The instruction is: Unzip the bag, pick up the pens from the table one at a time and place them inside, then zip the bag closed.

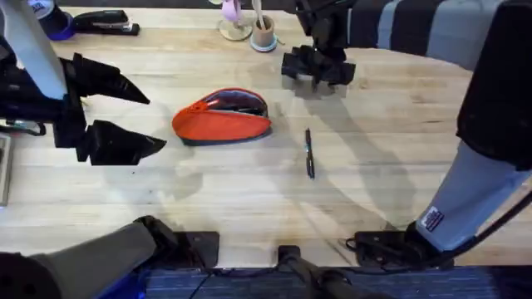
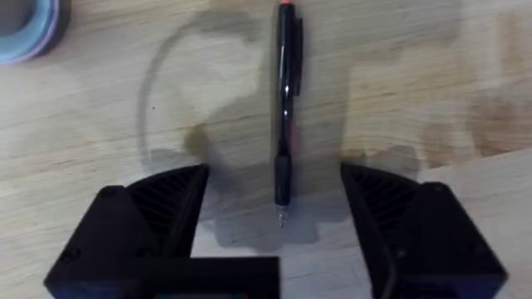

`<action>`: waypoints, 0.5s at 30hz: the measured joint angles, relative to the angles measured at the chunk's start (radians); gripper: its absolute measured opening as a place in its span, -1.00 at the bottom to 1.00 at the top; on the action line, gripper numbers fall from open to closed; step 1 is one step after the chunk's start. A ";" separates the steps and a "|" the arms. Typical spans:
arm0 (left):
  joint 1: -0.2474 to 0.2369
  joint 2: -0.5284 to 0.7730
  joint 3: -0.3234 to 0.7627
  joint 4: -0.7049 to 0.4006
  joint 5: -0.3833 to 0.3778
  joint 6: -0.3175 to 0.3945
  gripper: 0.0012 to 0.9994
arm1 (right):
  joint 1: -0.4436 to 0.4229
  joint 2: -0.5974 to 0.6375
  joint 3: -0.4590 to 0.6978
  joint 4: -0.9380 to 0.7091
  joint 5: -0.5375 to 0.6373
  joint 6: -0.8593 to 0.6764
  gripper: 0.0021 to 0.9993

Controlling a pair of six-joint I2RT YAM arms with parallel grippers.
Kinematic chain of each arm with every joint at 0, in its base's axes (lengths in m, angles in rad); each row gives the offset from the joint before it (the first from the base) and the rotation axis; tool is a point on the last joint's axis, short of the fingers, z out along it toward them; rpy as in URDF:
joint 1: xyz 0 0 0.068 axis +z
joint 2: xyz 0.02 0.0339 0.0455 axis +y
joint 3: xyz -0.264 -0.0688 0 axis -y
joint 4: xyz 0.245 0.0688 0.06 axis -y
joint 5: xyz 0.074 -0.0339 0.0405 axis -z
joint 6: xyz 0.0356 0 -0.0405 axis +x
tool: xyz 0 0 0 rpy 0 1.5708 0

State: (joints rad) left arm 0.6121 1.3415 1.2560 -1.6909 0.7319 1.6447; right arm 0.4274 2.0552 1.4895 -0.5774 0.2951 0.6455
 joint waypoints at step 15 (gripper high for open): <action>0.000 0.000 0.000 0.000 0.000 0.000 0.99 | 0.002 0.000 0.000 -0.012 0.025 0.009 -0.71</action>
State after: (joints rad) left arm 0.6121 1.3415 1.2560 -1.6909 0.7319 1.6447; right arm 0.4294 2.0553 1.4895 -0.5895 0.3200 0.6546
